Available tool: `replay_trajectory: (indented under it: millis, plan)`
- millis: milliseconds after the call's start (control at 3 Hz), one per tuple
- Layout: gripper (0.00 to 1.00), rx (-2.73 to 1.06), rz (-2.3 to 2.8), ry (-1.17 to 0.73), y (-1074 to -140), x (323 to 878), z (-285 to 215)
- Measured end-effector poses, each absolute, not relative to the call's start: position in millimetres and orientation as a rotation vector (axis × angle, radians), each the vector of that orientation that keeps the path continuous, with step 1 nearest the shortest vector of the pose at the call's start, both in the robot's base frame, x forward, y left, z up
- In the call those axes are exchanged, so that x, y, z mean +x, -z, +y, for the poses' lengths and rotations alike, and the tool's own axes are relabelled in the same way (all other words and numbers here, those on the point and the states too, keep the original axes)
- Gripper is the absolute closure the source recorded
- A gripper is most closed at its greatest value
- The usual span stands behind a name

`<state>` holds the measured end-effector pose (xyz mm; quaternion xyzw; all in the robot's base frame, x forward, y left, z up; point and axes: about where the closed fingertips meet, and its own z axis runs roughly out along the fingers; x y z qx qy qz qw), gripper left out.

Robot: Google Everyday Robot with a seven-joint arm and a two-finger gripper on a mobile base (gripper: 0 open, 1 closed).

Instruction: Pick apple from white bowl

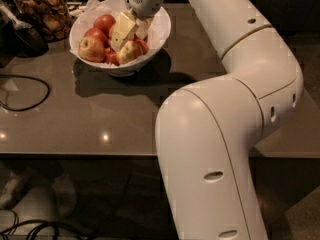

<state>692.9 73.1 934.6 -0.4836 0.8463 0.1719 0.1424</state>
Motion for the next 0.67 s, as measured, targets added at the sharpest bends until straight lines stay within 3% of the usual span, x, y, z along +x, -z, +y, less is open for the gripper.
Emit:
replay_trajectory:
  millis: [667]
  plan:
    - [0.27, -1.421, 2.490, -0.501, -918.4, 677.7, 71.0]
